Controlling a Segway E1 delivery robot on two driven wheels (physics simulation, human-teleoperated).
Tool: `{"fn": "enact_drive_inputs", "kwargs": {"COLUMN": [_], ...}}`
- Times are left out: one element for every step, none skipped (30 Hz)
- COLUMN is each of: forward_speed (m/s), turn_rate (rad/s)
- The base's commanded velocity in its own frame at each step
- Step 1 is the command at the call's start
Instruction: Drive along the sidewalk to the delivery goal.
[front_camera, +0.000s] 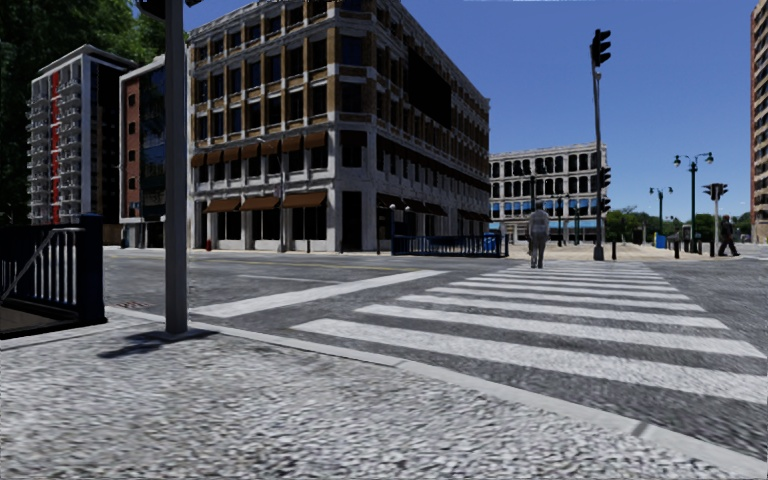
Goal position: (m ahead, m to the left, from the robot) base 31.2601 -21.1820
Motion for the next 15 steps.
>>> {"fn": "enact_drive_inputs", "kwargs": {"forward_speed": [2.00,2.00,2.00,2.00,2.00,2.00,2.00,2.00,2.00,2.00,2.00,2.00,2.00,2.00,2.00], "turn_rate": [-0.99,-0.99,-0.99,-0.99,-0.99,-0.99,-0.99,-0.99,-0.99,-0.99,-0.55,-0.01,-0.01,0.00,0.00]}}
